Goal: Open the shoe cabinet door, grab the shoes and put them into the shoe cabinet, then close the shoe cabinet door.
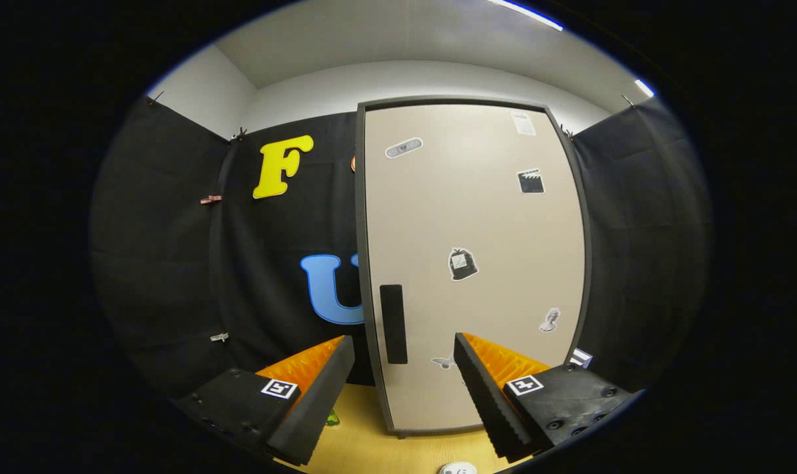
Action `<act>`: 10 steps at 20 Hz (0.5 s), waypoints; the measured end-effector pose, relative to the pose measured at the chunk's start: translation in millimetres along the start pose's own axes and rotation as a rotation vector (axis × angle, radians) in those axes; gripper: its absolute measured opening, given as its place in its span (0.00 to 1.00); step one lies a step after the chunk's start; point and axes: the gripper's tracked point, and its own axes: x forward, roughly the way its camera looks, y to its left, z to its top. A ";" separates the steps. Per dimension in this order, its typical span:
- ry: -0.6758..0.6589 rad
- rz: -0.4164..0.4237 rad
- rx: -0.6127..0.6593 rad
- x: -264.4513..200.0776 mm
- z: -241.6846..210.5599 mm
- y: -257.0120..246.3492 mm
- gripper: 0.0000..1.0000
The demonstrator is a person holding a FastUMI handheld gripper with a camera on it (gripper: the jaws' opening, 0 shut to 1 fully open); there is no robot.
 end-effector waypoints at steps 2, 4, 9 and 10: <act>0.015 -0.010 -0.004 22.7 -8.8 3.6 0.99; 0.023 -0.023 -0.003 45.5 -16.9 4.6 0.99; 0.021 -0.054 0.004 98.3 -30.6 4.5 0.99; 0.021 -0.057 0.006 106.7 -32.1 5.0 0.99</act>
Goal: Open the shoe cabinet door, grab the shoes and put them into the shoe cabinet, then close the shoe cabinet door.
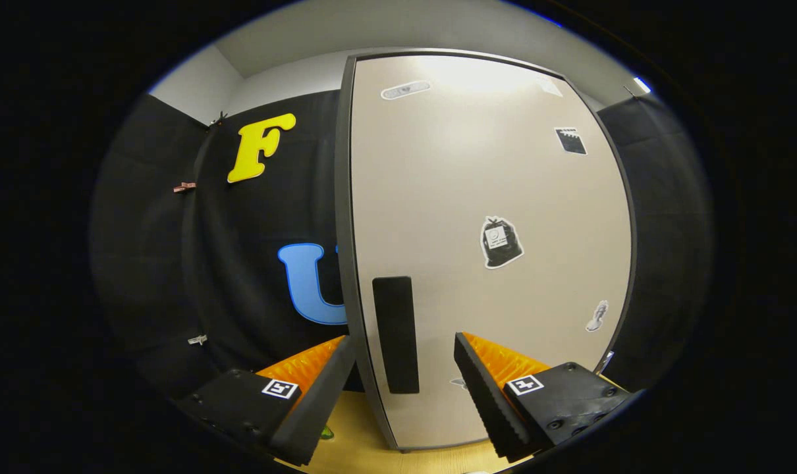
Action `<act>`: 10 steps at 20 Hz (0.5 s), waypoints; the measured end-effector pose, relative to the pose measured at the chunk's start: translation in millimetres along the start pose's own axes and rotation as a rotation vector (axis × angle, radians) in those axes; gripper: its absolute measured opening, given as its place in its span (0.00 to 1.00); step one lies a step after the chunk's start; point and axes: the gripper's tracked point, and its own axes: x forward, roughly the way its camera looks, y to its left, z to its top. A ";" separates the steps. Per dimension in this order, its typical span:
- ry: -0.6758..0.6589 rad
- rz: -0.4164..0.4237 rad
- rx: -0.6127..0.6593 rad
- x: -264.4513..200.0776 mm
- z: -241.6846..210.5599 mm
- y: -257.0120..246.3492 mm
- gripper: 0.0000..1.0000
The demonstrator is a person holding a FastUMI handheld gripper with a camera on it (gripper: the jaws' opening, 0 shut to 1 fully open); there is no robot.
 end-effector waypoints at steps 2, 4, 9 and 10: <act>0.005 -0.016 0.000 14.6 -4.5 -2.0 0.90; 0.007 -0.018 0.004 24.5 -6.2 -0.4 0.87; -0.001 -0.031 -0.021 29.0 -8.0 -0.6 0.49; -0.002 -0.042 -0.035 28.3 -7.3 0.1 0.39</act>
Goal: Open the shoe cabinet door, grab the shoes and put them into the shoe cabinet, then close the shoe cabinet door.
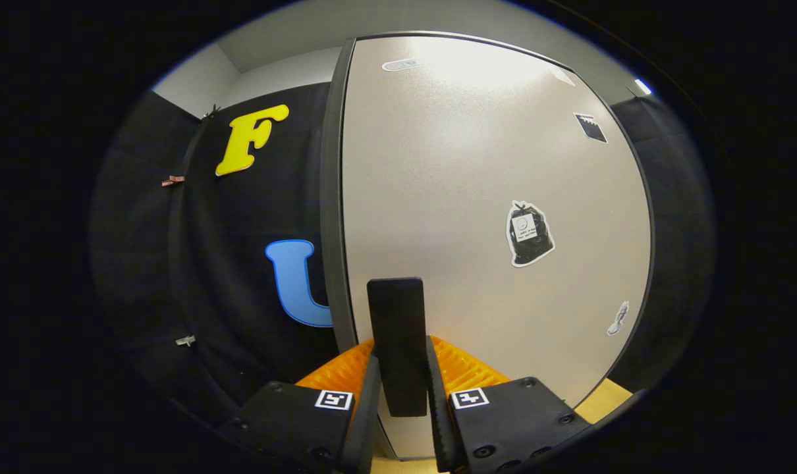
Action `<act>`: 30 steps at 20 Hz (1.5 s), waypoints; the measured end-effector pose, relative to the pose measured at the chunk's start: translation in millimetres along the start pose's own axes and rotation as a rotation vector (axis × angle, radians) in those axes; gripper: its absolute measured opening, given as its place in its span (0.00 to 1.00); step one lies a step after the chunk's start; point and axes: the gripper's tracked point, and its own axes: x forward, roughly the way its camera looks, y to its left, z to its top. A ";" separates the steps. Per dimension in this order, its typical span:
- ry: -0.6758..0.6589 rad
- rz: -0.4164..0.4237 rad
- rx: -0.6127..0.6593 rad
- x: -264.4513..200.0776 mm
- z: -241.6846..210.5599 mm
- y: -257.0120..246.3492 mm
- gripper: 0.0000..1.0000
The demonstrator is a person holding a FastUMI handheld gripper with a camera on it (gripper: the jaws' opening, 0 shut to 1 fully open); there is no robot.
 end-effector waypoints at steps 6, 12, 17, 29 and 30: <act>0.014 -0.007 -0.002 -4.4 -2.3 -1.7 0.27; 0.009 0.052 0.001 -46.4 5.0 -3.6 0.28; 0.011 0.114 0.007 -111.1 9.4 -24.9 0.28; 0.035 0.259 0.029 -211.9 17.9 -118.0 0.27; 0.036 0.265 0.029 -216.2 18.5 -126.2 0.27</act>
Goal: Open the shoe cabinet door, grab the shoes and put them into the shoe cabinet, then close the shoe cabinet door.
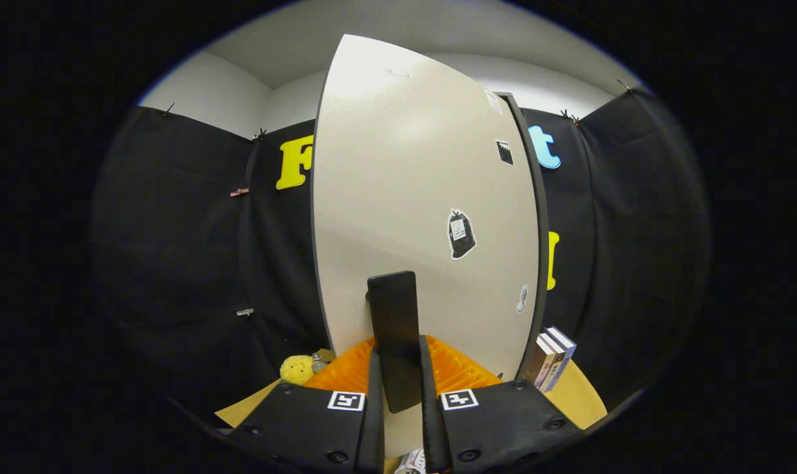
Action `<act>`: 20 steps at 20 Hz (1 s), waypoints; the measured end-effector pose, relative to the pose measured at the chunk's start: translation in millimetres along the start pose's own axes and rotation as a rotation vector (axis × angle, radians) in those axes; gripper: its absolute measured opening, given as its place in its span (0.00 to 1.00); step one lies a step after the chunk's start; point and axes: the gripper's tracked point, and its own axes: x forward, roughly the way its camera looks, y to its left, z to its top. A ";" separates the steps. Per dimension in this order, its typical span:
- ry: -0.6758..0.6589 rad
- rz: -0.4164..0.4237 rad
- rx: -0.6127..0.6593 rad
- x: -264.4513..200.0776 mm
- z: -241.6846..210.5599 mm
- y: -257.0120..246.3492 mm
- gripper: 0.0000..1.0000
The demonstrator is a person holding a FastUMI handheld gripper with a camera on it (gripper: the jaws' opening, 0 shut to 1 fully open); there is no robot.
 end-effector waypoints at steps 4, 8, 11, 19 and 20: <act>0.002 -0.001 -0.010 -24.2 4.4 -26.3 0.27; -0.001 -0.016 -0.024 -38.3 6.9 -51.6 0.26; -0.007 -0.043 -0.039 -46.8 11.8 -70.5 0.26; -0.036 -0.193 -0.016 -66.4 20.4 -138.4 0.21; -0.039 -0.210 -0.019 -67.6 21.9 -146.5 0.21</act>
